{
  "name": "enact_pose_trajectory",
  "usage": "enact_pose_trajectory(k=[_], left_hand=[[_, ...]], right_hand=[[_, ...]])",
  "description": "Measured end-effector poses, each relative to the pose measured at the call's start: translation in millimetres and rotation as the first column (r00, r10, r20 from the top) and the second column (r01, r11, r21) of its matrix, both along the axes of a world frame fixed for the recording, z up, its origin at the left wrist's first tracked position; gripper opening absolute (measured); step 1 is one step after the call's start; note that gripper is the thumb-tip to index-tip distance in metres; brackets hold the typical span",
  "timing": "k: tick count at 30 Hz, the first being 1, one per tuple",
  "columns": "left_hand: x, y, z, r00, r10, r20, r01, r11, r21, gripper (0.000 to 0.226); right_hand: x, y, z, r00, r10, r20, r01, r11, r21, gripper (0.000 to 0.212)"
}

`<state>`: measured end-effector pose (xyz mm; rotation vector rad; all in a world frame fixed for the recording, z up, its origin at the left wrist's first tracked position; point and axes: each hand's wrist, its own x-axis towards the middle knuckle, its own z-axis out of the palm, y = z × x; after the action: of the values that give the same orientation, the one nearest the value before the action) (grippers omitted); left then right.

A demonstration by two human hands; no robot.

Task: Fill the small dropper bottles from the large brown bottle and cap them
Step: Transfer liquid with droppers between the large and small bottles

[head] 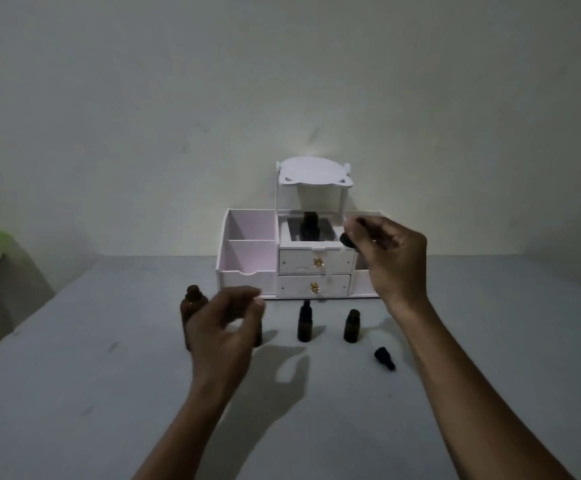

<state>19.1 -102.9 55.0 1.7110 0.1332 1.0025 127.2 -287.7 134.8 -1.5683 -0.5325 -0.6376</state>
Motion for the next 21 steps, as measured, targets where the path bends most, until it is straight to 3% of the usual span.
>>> enact_pose_trajectory(k=[3, 6, 10, 14, 21], left_hand=[[17, -46, -4, 0.967, -0.212, -0.142, 0.210, 0.977, -0.029, 0.018], [41, -80, -14, 0.920, -0.301, -0.249, 0.294, 0.953, -0.068, 0.027], [66, -104, -31, 0.886, -0.262, -0.383, 0.249, 0.965, -0.086, 0.044], [80, -111, -38, 0.880, -0.244, -0.408, 0.229, 0.970, -0.085, 0.058], [90, -116, -41, 0.862, -0.269, -0.429, 0.270, 0.961, -0.061, 0.054]], right_hand=[[7, -25, -19, 0.995, -0.076, -0.059, 0.079, 0.996, 0.044, 0.013], [16, -40, -31, 0.984, -0.155, -0.086, 0.161, 0.985, 0.069, 0.010], [25, -48, -43, 0.973, -0.210, -0.092, 0.217, 0.974, 0.070, 0.017], [33, -49, -50, 0.970, -0.227, -0.089, 0.231, 0.972, 0.032, 0.020], [37, -46, -56, 0.975, -0.206, -0.082, 0.206, 0.979, -0.014, 0.017]])
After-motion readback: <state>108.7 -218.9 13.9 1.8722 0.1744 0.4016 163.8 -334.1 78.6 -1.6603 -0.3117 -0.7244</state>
